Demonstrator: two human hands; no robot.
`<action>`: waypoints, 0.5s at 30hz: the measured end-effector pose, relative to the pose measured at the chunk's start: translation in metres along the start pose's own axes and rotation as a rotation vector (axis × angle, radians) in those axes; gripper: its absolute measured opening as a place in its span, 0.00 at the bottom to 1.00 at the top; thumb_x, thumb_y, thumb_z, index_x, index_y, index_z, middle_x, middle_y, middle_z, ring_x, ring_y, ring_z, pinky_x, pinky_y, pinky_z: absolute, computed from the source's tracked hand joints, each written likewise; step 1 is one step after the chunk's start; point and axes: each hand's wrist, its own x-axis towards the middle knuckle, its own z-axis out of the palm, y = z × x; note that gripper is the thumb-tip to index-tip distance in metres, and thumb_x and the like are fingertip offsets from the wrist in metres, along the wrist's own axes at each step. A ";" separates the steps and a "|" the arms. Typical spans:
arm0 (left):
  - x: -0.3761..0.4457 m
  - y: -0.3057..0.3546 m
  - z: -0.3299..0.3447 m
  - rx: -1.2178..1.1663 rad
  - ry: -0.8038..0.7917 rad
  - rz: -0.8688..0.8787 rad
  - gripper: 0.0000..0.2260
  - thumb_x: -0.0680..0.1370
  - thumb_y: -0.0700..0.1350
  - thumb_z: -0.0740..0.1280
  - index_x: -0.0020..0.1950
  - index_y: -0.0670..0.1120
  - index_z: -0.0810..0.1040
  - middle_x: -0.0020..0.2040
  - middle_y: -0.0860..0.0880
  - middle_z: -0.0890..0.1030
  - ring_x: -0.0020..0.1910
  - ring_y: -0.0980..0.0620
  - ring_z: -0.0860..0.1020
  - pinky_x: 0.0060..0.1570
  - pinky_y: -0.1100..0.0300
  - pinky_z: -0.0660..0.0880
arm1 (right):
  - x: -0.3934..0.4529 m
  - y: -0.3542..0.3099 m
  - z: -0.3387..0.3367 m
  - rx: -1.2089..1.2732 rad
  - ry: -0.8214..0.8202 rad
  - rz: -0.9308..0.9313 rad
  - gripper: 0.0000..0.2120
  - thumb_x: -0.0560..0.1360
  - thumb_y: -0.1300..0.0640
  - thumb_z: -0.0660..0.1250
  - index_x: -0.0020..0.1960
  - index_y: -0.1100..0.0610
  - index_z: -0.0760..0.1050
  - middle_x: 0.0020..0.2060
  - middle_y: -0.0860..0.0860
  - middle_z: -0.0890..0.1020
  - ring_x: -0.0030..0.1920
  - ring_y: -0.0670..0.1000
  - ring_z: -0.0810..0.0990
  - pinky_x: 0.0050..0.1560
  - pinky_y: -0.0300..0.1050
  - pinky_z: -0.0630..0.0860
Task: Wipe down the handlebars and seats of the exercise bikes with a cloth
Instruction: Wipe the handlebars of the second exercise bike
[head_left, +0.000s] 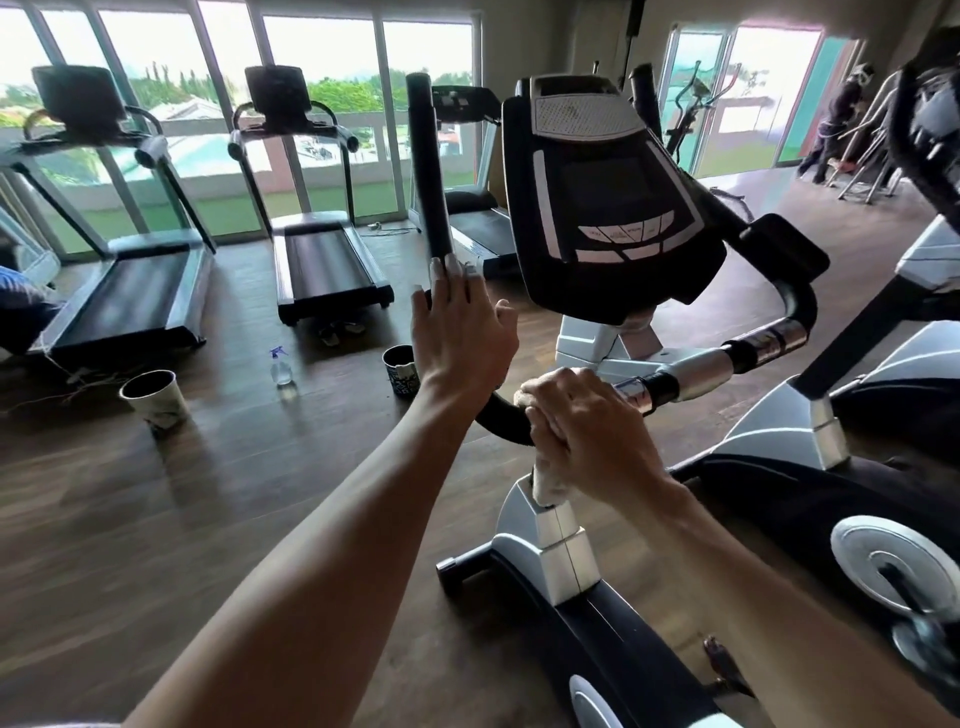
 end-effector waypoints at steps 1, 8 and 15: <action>-0.002 0.002 0.001 -0.001 -0.009 -0.013 0.31 0.85 0.57 0.52 0.82 0.40 0.56 0.83 0.41 0.55 0.83 0.44 0.52 0.77 0.44 0.52 | -0.001 0.011 -0.003 0.000 -0.014 -0.030 0.18 0.81 0.46 0.56 0.62 0.53 0.78 0.55 0.50 0.81 0.58 0.55 0.78 0.56 0.52 0.76; -0.008 0.013 0.014 0.006 0.045 -0.129 0.37 0.84 0.64 0.47 0.84 0.41 0.45 0.84 0.42 0.47 0.84 0.46 0.45 0.81 0.45 0.42 | 0.006 0.099 -0.017 0.050 -0.023 0.158 0.20 0.81 0.48 0.50 0.60 0.54 0.77 0.55 0.50 0.79 0.57 0.53 0.75 0.60 0.56 0.75; -0.012 0.023 0.016 0.066 0.136 -0.169 0.39 0.81 0.63 0.44 0.83 0.38 0.49 0.83 0.39 0.52 0.83 0.44 0.49 0.81 0.47 0.41 | -0.006 0.054 0.000 0.053 0.072 -0.045 0.18 0.81 0.48 0.55 0.59 0.54 0.80 0.55 0.49 0.81 0.57 0.53 0.77 0.61 0.54 0.74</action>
